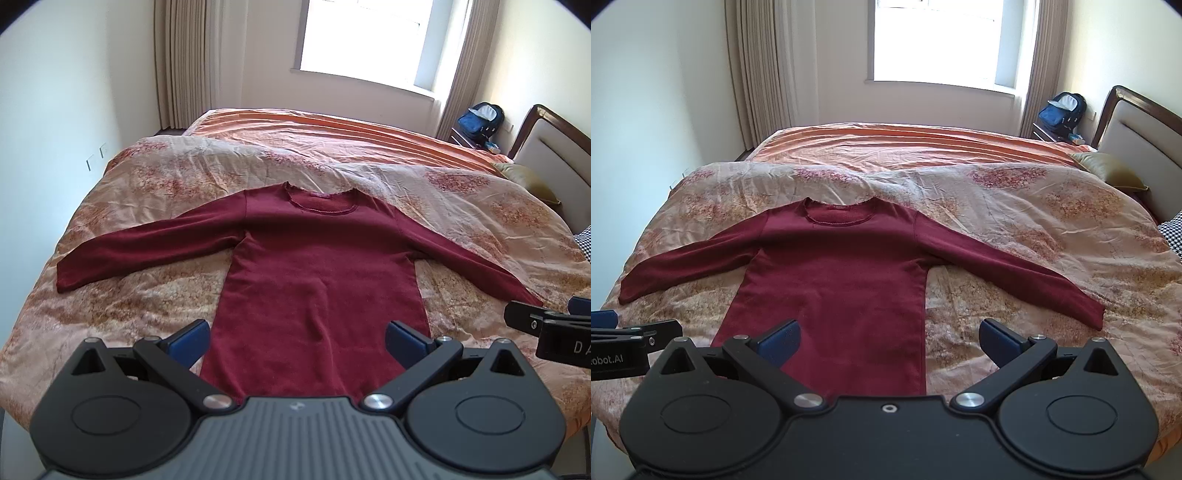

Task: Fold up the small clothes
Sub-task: 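Move both grippers over the dark red sweater lying flat on the bed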

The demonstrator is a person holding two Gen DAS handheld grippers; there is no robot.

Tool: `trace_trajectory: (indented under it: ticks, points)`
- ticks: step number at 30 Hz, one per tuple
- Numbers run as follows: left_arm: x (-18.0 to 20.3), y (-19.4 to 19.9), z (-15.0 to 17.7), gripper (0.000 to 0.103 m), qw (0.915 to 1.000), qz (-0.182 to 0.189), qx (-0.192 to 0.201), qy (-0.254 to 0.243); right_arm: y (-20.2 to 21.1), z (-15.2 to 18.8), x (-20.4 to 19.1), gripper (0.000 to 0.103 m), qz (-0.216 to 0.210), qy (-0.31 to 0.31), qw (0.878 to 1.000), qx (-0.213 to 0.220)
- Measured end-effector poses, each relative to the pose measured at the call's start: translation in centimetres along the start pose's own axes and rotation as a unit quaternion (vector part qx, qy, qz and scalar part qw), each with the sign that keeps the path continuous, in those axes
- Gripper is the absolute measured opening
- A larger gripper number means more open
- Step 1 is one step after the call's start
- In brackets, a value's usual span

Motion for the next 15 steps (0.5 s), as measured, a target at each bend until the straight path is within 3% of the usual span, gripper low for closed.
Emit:
trace_trajectory:
  ticks: [15]
  points:
    - [-2.5, -5.3, -4.1, 0.103, 0.9982, 0.042, -0.013, -0.039, -4.1, -3.0, -3.3, 0.103, 0.044, -0.023, 0.999, -0.017]
Point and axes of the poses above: each gripper's, at about its wrist camera, not at the fingertips, and y roughly against the way its jaws point, x to its right, z to its underside, the point moved 2 cm from there along -y, roughly the way its jaws point, and after that the axes turned 10 degrees about -z, right-handed, at the moved point
